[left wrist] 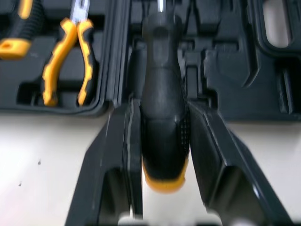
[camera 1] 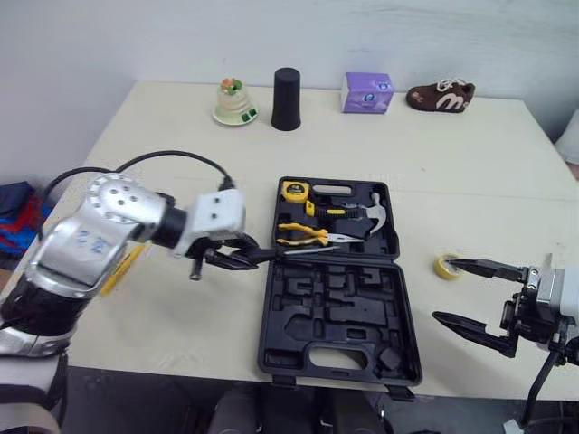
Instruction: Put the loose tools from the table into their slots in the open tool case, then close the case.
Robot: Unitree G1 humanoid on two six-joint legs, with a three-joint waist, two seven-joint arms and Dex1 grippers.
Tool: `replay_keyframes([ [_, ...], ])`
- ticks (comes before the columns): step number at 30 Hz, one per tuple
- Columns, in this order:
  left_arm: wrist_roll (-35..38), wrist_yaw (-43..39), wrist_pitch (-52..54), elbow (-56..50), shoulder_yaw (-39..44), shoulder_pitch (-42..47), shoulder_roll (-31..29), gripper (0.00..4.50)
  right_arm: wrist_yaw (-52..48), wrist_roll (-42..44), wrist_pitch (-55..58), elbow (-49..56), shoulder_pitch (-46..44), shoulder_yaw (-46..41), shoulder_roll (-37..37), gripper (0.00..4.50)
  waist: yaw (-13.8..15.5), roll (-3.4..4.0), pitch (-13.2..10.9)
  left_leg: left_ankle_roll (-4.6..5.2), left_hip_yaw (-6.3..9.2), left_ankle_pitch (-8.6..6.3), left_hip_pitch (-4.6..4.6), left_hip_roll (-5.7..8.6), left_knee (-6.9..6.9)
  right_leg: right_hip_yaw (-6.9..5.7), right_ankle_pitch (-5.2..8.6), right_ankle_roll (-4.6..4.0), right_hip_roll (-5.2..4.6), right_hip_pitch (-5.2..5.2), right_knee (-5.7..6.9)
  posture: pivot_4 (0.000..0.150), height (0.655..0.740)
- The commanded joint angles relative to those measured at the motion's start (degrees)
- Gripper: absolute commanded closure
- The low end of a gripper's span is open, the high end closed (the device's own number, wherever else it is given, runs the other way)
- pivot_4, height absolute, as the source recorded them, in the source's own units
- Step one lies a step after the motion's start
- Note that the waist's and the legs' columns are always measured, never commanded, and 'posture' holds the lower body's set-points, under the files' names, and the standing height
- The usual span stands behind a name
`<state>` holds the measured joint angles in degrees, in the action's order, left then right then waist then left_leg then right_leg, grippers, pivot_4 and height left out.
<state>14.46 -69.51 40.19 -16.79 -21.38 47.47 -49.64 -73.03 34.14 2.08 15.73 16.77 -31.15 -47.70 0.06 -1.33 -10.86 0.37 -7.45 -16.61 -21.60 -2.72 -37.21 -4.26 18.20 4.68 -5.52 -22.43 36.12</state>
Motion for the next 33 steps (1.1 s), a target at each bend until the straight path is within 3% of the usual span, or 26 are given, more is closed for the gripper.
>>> replay_keyframes([
  [1,-5.6,1.6,0.5,1.3,-6.9,4.2,4.8,3.52,-2.0,-0.3,-2.7,-0.7,1.2,-3.3,-0.8,0.0,0.0,0.0,0.0,0.0,-0.01,0.0,0.0,0.0,-0.02,0.03,0.0,0.0,0.03,-0.01,0.0,0.15,0.74],
  [5,-12.3,4.7,1.3,4.2,-13.7,7.4,11.3,3.52,-0.6,-0.5,-3.5,1.2,3.5,-3.7,1.2,0.0,0.0,-0.01,0.0,-0.03,-0.02,0.02,0.02,0.0,-0.02,0.33,0.02,0.02,0.09,-0.02,0.0,0.15,0.74],
  [13,-19.1,6.3,6.6,8.7,-18.9,10.9,16.3,3.52,2.2,-1.6,-5.0,4.9,7.1,-2.9,4.6,0.0,0.0,-0.02,0.0,-0.04,0.02,0.05,0.04,-0.06,-0.11,0.52,0.05,-0.03,0.06,-0.05,0.14,0.15,0.74],
  [28,-22.6,5.5,8.1,7.9,-20.6,9.9,17.8,3.52,5.6,-2.0,-4.5,8.1,7.9,-1.2,5.1,0.0,0.0,-0.02,0.0,0.01,0.06,0.02,0.04,-0.05,-0.19,0.53,0.08,-0.06,-0.07,-0.03,0.29,0.15,0.74],
  [30,-22.1,4.7,8.3,7.1,-20.5,9.8,17.3,2.42,5.9,-1.9,-4.4,8.1,7.6,-1.0,4.8,0.0,0.0,-0.02,0.0,0.02,0.06,0.02,0.04,-0.05,-0.19,0.53,0.08,-0.06,-0.07,-0.03,0.29,0.15,0.74],
  [33,-21.7,5.5,7.4,7.0,-19.1,9.6,18.2,1.2,6.1,-2.0,-4.1,8.1,7.1,-0.7,4.5,0.0,0.0,-0.02,0.0,0.01,0.06,0.03,0.04,-0.05,-0.19,0.53,0.09,-0.07,-0.07,-0.04,0.3,0.15,0.74],
])
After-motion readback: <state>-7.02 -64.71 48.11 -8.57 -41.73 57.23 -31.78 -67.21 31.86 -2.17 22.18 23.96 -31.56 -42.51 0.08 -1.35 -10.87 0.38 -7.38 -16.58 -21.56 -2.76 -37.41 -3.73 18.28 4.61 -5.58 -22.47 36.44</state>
